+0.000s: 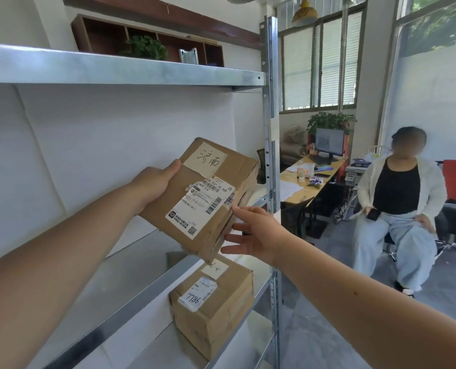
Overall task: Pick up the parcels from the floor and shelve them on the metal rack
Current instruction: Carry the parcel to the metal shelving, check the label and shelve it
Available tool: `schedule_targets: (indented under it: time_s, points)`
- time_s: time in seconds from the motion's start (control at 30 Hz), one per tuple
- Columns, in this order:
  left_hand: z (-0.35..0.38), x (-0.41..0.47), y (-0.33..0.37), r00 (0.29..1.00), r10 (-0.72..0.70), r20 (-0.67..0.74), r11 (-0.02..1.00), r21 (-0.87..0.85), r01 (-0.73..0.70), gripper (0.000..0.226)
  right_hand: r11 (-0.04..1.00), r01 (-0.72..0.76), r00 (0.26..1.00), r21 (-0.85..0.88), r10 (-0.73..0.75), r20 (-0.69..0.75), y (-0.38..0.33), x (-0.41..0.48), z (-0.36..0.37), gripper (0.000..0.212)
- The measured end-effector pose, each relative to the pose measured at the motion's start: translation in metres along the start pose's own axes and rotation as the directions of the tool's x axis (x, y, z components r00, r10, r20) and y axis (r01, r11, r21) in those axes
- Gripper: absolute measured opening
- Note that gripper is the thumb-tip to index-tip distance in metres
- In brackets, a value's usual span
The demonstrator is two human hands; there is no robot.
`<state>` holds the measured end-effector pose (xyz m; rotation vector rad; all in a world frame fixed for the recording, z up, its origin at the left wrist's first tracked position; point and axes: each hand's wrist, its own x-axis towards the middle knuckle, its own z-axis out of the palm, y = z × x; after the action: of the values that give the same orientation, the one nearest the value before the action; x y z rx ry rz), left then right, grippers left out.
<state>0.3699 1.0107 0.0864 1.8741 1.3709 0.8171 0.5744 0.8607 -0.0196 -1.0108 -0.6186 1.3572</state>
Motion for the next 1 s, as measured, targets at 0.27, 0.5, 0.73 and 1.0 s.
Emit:
schedule_targets:
  time_s: [0.27, 0.5, 0.73, 1.0]
  points:
    - [0.001, 0.049, 0.010, 0.991, 0.116, -0.071, 0.879, 0.472, -0.069, 0.068, 0.980, -0.130, 0.989, -0.148, 0.139, 0.050, -0.014, 0.041, 0.000, 0.048]
    - [0.009, 0.064, -0.005, 0.965, 0.254, -0.062, 0.751, 0.641, -0.157, 0.039, 0.919, -0.130, 0.980, -0.373, 0.176, 0.092, -0.005, 0.067, 0.001, 0.044]
    - [0.022, 0.069, 0.001, 0.936, 0.353, 0.000, 0.619, 0.750, -0.233, 0.036, 0.911, -0.136, 0.976, -0.390, 0.191, 0.105, -0.005, 0.081, -0.003, 0.030]
    - [0.029, 0.053, 0.000, 0.939, 0.338, -0.067, 0.778, 0.581, -0.239, 0.048, 0.937, -0.173, 0.973, -0.304, 0.210, 0.092, -0.008, 0.090, 0.002, 0.025]
